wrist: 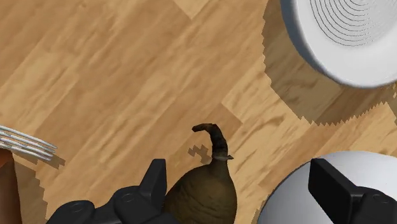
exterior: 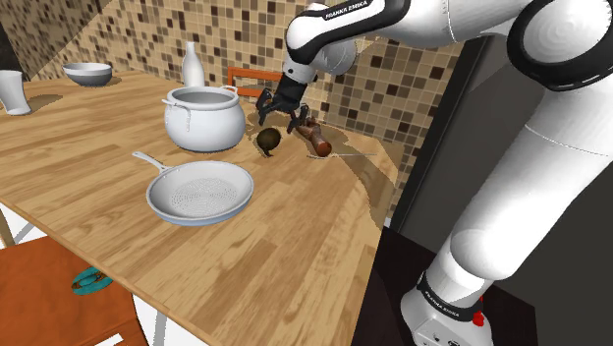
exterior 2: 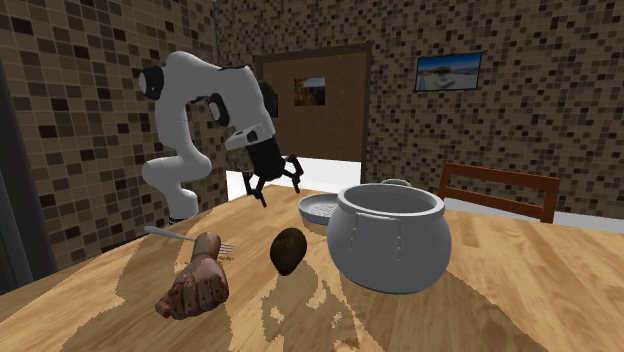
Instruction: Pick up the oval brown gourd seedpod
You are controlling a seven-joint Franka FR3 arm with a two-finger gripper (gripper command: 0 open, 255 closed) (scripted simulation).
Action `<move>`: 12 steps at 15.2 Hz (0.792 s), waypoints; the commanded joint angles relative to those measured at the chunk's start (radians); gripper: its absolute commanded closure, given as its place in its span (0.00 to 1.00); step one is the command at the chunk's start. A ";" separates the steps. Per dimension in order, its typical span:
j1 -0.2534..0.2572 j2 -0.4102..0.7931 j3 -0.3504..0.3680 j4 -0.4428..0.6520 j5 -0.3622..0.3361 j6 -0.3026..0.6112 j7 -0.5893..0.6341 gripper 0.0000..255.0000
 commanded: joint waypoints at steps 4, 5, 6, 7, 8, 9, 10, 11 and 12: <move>-0.020 0.163 -0.020 0.108 0.054 0.071 0.074 0.00; -0.025 0.195 -0.024 0.131 0.065 0.082 0.087 0.00; -0.025 0.199 -0.023 0.124 0.069 0.094 0.082 0.00; -0.024 0.204 -0.023 0.116 0.072 0.105 0.078 0.00; -0.024 0.209 -0.022 0.109 0.075 0.117 0.073 0.00; -0.024 0.214 -0.021 0.103 0.079 0.128 0.068 0.00; -0.024 0.220 -0.020 0.096 0.082 0.139 0.063 0.00; -0.024 0.225 -0.020 0.090 0.086 0.151 0.059 0.00; -0.024 0.231 -0.019 0.084 0.089 0.162 0.054 0.00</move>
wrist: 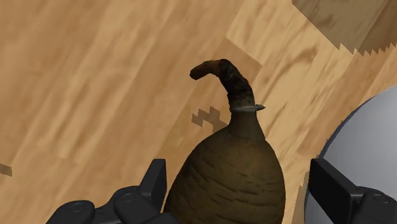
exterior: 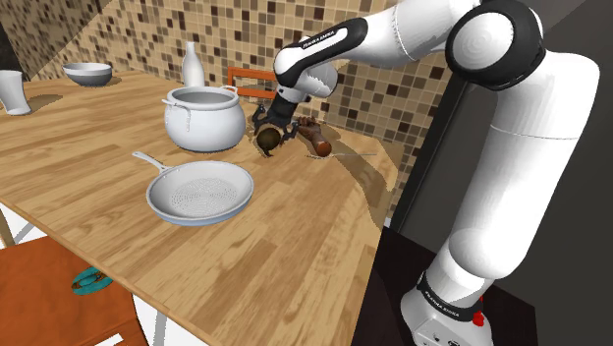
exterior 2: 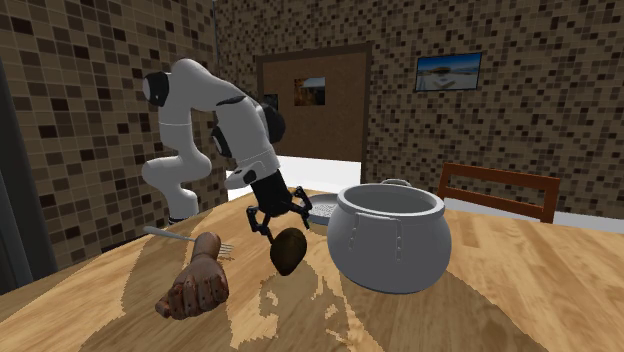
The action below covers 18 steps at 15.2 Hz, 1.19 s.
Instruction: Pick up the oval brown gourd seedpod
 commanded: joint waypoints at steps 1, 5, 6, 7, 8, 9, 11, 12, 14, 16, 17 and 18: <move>0.001 0.008 0.002 -0.013 0.006 0.021 -0.006 0.00; 0.001 0.009 0.002 -0.011 0.006 0.020 -0.006 1.00; 0.001 0.009 0.002 -0.011 0.005 0.020 -0.006 1.00; 0.001 0.009 0.002 -0.011 0.005 0.020 -0.006 1.00; 0.002 0.009 0.002 -0.011 0.005 0.020 -0.005 1.00; 0.002 0.009 0.002 -0.011 0.005 0.020 -0.005 1.00; 0.002 0.009 0.002 -0.011 0.005 0.020 -0.005 1.00; 0.002 0.008 0.002 -0.011 0.005 0.019 -0.005 1.00; 0.001 0.002 0.001 -0.007 0.002 0.009 -0.001 1.00; 0.001 -0.009 0.000 0.006 -0.005 -0.013 0.009 1.00; 0.001 -0.014 -0.001 0.013 -0.009 -0.025 0.013 1.00; 0.001 -0.020 -0.002 0.020 -0.012 -0.036 0.018 1.00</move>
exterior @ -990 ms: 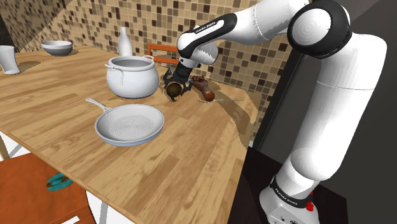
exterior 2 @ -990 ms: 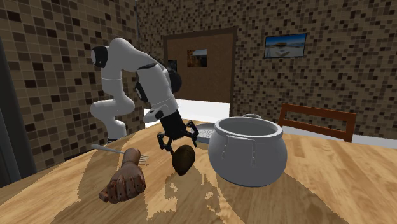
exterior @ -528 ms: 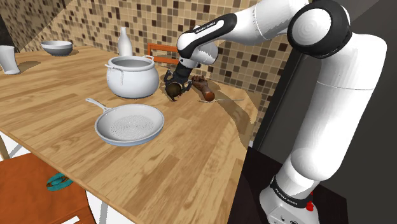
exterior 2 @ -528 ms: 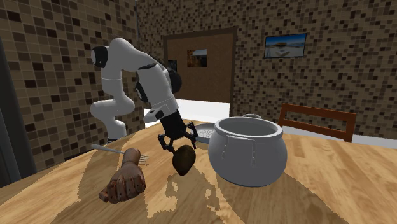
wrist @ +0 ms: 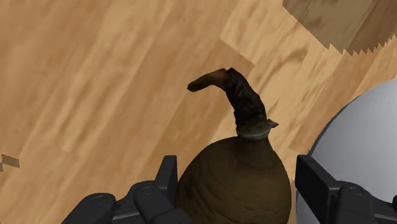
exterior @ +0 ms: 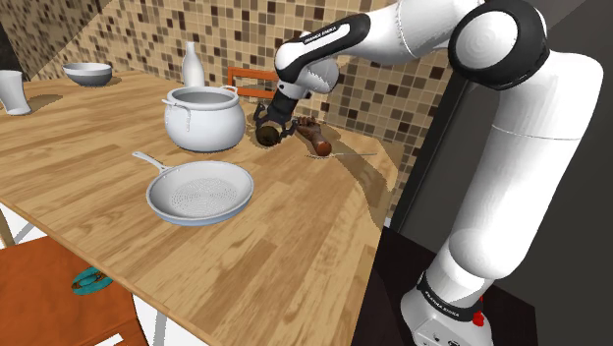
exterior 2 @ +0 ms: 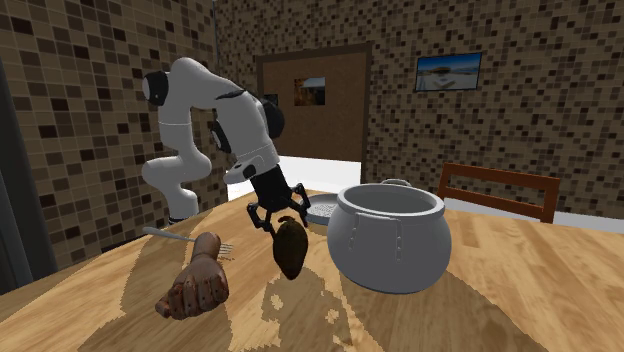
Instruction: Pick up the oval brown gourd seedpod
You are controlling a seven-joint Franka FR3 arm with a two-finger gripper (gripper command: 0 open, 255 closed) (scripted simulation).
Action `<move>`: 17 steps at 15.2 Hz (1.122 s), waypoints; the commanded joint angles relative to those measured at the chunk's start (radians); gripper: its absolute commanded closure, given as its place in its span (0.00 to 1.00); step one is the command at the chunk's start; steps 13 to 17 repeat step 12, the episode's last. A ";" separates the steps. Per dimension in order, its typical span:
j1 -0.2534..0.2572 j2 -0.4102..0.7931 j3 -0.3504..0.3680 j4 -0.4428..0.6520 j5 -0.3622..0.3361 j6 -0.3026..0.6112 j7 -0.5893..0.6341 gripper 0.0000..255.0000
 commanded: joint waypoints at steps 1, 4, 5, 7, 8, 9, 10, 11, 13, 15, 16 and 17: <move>0.001 -0.012 -0.001 0.012 -0.007 -0.023 0.012 1.00; 0.001 -0.026 -0.003 0.035 -0.017 -0.057 0.025 1.00; 0.001 -0.030 -0.003 0.043 -0.020 -0.069 0.030 1.00; 0.000 -0.038 -0.005 0.060 -0.025 -0.093 0.038 1.00; 0.000 -0.041 -0.005 0.069 -0.028 -0.105 0.043 1.00; 0.000 -0.045 -0.006 0.078 -0.031 -0.117 0.047 1.00; 0.000 -0.048 -0.006 0.087 -0.033 -0.128 0.051 1.00; 0.000 -0.048 -0.006 0.088 -0.034 -0.130 0.052 1.00; 0.000 -0.048 -0.006 0.088 -0.034 -0.130 0.052 1.00; 0.000 -0.048 -0.006 0.088 -0.034 -0.130 0.052 1.00; 0.000 -0.048 -0.006 0.088 -0.034 -0.130 0.052 1.00; 0.000 -0.048 -0.006 0.088 -0.034 -0.130 0.052 1.00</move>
